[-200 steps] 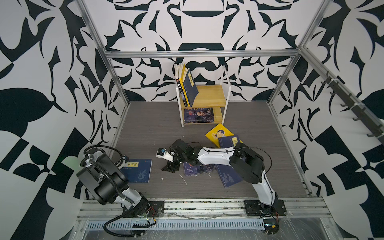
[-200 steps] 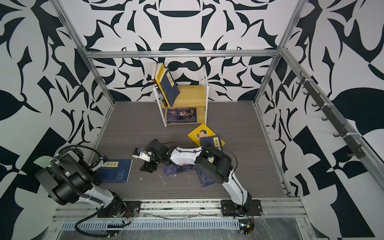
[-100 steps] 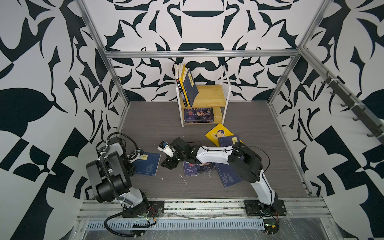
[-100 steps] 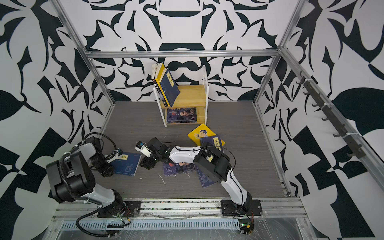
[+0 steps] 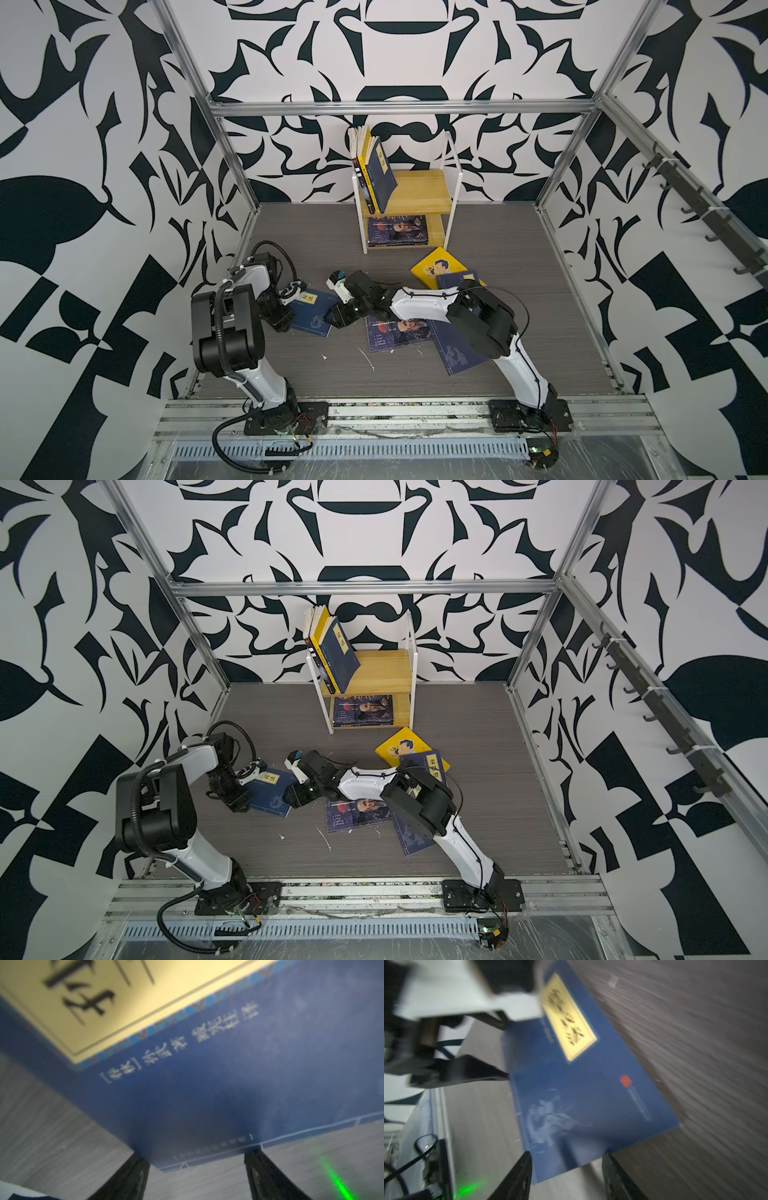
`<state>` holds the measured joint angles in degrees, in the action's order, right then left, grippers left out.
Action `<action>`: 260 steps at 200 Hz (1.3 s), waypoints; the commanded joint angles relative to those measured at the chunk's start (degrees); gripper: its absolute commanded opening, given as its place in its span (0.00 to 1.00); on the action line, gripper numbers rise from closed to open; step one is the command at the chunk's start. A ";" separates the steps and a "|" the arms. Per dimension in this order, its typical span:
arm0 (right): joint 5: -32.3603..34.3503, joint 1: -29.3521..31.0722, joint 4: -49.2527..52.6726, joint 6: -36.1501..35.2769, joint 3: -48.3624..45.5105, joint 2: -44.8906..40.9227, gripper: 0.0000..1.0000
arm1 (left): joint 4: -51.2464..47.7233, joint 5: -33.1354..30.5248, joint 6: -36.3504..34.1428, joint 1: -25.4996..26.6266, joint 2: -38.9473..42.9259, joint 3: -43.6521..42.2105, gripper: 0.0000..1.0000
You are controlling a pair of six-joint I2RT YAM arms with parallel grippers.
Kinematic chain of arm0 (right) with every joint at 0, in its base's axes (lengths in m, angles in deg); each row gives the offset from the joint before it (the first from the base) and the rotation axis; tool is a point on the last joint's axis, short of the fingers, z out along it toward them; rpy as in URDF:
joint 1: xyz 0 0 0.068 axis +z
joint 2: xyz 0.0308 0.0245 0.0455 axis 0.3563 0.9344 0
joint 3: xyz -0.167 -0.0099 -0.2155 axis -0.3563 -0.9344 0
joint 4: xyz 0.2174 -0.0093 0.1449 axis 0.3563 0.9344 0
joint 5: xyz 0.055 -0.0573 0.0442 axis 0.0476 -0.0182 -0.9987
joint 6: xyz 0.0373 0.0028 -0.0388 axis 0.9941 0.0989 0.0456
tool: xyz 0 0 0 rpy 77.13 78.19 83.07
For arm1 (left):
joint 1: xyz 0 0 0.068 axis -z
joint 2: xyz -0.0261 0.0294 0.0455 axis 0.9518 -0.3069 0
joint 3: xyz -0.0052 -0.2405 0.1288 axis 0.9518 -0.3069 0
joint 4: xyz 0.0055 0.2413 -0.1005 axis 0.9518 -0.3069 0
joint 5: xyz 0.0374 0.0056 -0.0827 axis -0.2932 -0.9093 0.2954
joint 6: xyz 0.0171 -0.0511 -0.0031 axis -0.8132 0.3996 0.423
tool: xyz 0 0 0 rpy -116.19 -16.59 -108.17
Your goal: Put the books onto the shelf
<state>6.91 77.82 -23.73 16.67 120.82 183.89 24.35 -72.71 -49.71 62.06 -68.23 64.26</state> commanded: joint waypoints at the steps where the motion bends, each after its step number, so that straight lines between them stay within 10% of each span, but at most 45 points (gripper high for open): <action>1: 0.86 -0.79 0.85 4.34 1.91 -0.78 0.56 | -2.85 6.33 4.03 1.91 -4.42 -0.51 0.75; 139: 9.64 -8.86 -7.92 -1.19 -3.53 -9.53 0.53 | -8.13 15.38 17.55 11.15 9.41 2.87 0.84; 260: 17.74 1.00 -2.82 -44.55 -15.57 -22.38 0.62 | 4.21 12.05 40.55 7.69 4.19 12.57 0.79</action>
<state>22.53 76.14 -26.28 -12.49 107.11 162.62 26.53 -60.45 -14.76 69.98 -60.58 76.02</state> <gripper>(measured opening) 0.601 0.805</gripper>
